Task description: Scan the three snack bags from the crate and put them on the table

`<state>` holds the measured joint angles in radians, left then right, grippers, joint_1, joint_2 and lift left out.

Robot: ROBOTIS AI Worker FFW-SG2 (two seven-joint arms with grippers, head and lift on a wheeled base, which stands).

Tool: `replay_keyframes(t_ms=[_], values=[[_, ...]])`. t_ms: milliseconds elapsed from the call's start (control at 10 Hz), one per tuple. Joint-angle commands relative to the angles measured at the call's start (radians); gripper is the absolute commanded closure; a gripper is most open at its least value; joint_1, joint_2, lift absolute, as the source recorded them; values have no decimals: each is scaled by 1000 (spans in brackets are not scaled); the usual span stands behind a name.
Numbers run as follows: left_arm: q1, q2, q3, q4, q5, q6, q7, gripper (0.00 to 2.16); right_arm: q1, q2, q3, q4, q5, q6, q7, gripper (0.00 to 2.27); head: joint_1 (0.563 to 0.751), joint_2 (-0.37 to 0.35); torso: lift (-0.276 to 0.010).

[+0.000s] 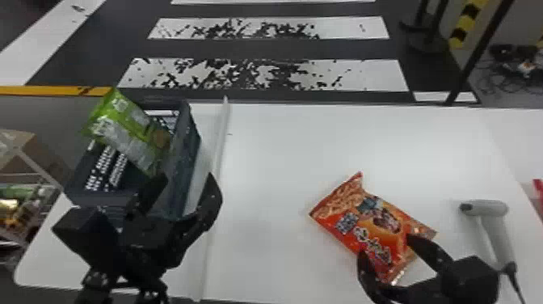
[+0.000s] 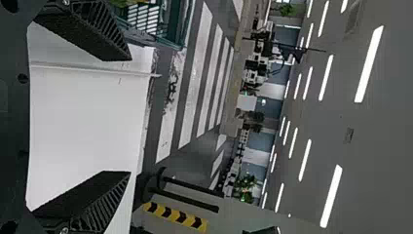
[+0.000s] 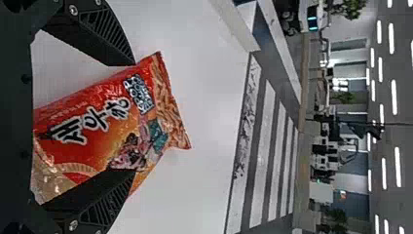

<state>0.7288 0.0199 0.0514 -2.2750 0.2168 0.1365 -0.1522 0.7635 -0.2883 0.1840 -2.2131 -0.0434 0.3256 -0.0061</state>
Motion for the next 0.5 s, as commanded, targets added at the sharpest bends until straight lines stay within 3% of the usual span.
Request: replay_keyframes(t_ms=[0, 400], values=[[8, 0, -1, -1, 9, -5, -1, 36, 4, -11, 42, -17, 85, 79, 0, 110, 695, 95, -94], [29, 12, -2, -1, 19, -24, -15, 36, -41, -66, 98, 33, 237, 128, -12, 110, 695, 114, -94]])
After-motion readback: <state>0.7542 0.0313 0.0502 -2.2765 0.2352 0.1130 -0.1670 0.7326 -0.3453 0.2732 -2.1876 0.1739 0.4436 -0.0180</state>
